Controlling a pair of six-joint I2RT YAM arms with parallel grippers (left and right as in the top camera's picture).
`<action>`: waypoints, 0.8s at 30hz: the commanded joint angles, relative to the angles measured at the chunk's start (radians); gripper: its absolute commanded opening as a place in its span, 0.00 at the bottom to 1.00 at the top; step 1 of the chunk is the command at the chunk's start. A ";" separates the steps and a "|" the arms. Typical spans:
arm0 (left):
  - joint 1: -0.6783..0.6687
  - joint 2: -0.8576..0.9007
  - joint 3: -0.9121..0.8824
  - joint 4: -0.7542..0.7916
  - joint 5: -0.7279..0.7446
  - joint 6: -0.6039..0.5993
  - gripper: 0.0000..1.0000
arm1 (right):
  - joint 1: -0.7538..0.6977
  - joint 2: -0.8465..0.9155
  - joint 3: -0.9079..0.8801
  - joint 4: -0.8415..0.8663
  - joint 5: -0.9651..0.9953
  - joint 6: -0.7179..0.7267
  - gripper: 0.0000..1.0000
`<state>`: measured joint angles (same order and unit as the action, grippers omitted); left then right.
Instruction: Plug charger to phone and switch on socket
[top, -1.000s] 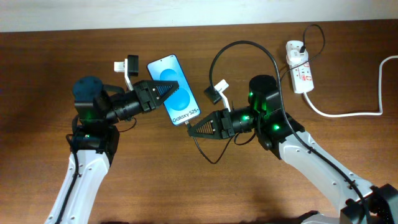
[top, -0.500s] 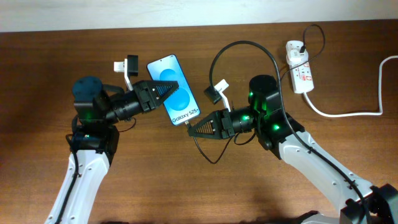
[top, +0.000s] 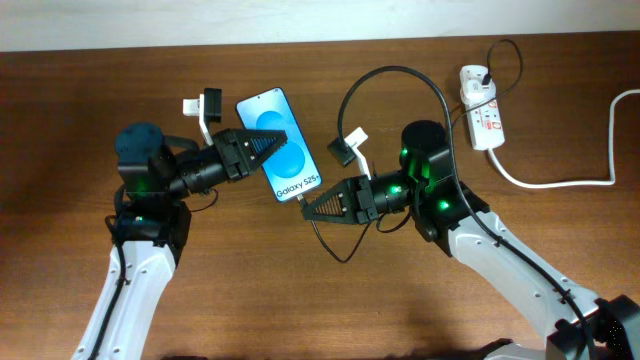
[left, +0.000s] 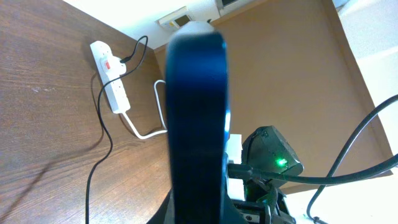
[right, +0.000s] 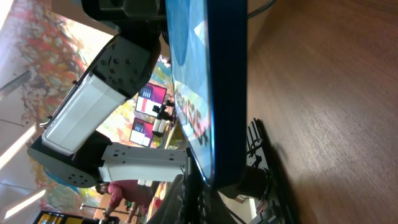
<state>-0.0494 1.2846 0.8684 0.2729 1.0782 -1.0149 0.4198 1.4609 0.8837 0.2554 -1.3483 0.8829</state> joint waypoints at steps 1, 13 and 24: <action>-0.002 -0.010 0.015 0.002 0.051 0.005 0.00 | 0.004 0.005 0.007 0.016 -0.001 -0.018 0.04; 0.000 -0.010 0.015 0.002 0.063 0.005 0.00 | 0.003 0.005 0.007 0.015 -0.001 -0.018 0.04; 0.033 -0.010 0.015 0.002 0.107 0.005 0.00 | -0.029 0.005 0.007 0.015 -0.001 -0.017 0.04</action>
<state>-0.0246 1.2846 0.8684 0.2729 1.1328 -1.0149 0.4164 1.4616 0.8837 0.2619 -1.3552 0.8822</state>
